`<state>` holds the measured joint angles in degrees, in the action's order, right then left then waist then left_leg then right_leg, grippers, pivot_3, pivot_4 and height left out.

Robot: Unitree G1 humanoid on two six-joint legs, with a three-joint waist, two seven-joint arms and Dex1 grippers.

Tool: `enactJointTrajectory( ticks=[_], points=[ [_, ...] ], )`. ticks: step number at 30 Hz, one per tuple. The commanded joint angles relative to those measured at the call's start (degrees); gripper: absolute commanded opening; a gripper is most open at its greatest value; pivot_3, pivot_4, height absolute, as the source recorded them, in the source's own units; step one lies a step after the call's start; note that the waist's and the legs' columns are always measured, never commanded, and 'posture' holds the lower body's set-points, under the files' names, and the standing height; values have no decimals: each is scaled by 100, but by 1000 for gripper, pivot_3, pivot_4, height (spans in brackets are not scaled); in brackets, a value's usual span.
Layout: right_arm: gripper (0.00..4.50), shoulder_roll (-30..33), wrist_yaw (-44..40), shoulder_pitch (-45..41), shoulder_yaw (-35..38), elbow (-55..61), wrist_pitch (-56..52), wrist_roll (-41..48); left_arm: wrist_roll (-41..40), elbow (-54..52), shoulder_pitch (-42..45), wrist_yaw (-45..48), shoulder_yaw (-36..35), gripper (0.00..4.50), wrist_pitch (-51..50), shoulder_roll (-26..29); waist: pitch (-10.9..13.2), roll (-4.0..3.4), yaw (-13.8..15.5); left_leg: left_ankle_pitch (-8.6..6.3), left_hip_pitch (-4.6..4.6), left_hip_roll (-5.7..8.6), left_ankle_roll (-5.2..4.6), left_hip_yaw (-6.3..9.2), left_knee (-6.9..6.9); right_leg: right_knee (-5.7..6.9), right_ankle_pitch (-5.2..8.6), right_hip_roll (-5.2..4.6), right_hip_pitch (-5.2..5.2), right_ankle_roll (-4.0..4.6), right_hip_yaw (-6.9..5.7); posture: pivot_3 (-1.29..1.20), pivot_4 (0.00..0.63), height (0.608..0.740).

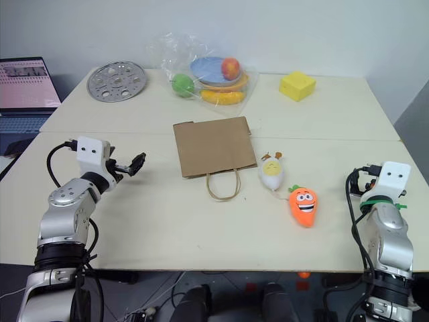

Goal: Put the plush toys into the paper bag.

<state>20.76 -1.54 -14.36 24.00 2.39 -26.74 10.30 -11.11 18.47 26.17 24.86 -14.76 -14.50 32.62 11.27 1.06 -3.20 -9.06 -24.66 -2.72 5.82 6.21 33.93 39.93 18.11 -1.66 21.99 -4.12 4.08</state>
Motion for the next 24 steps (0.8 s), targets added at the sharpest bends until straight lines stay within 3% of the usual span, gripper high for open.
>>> enactJointTrajectory(
  ticks=[1, 17, 21, 24],
  points=[
    [4500, 39, 67, -34, 97, 220, 93, 27, -95, -233, 24, 108, -85, 4471, -27, 117, 0, 0, 0, 0, 0, 0, 0, 0, 0, 0, 0, 0, 0, 0, 0, 0, 150, 740],
    [4500, 174, -129, 58, 18, 569, 3, 70, -220, -170, 381, 779, 13, 4471, 43, 332, 0, 0, -2, 0, 0, 0, 0, 0, 0, 0, 0, 0, 0, 0, 0, 0, 150, 740],
    [4500, 1042, -1616, 39, -465, 1174, -295, 542, -454, -552, 453, 2313, 480, 4471, 246, 817, 5, -6, -6, 0, -1, 0, 0, -3, -2, -3, 0, 0, 1, 0, 1, 0, 150, 740],
    [4500, 1815, -3551, -226, -855, 2198, -1213, 2332, -496, -803, 508, 3529, 1035, 4471, 555, 1098, 7, -9, -13, 0, -2, -1, 0, -4, -3, -4, 0, 0, 2, 0, 2, 0, 150, 740]
  ],
)
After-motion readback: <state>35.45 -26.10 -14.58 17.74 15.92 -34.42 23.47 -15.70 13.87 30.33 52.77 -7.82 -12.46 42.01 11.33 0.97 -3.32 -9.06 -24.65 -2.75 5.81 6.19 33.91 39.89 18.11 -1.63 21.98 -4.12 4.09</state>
